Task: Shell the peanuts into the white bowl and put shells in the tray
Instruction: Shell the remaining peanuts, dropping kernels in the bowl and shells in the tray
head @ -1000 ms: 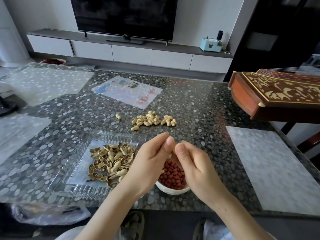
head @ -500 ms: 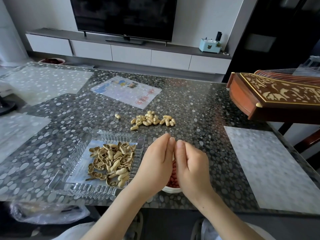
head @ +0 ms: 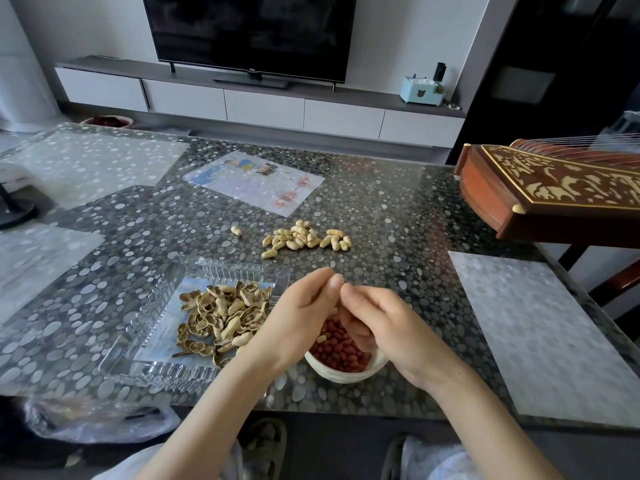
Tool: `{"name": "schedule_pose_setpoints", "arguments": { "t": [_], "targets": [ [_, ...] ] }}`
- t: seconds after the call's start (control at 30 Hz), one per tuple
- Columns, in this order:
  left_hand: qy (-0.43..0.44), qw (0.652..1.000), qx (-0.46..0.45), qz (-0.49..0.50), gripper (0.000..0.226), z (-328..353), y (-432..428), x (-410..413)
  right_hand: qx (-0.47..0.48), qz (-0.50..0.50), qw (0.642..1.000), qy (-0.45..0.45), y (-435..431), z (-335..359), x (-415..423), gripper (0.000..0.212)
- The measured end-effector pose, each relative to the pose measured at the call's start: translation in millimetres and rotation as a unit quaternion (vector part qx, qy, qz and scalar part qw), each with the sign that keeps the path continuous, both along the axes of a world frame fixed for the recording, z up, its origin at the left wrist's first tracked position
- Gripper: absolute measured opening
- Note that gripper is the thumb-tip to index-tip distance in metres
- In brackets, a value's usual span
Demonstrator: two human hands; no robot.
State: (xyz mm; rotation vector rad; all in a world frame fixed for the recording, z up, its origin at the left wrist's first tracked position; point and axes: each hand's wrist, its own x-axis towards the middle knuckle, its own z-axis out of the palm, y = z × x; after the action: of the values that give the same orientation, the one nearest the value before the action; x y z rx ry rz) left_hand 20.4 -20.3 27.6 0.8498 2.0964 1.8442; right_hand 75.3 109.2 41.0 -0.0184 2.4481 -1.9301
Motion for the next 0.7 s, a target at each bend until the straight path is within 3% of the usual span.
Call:
{"name": "schedule_pose_setpoints", "arguments": {
  "t": [0.1,0.27,0.6,0.7],
  "targets": [
    [-0.038,0.999,0.033,-0.012,0.038,3.6,2.5,6.1,-0.009,-0.015,1.000,0.000,0.4,-2.3,0.2,0.041],
    [0.035,0.999,0.009,0.020,0.040,-2.2,4.6,3.5,0.055,-0.080,0.994,0.057,-4.7,-4.0,-1.4,0.032],
    [0.046,0.999,-0.011,-0.001,0.032,-15.2,8.9,-2.2,0.149,-0.155,0.974,0.069,-9.0,-20.3,-3.0,0.032],
    [-0.012,1.000,0.021,-0.014,0.033,-12.2,5.0,-0.4,0.139,-0.138,0.977,0.088,-11.5,-20.2,-2.0,0.032]
  ]
}}
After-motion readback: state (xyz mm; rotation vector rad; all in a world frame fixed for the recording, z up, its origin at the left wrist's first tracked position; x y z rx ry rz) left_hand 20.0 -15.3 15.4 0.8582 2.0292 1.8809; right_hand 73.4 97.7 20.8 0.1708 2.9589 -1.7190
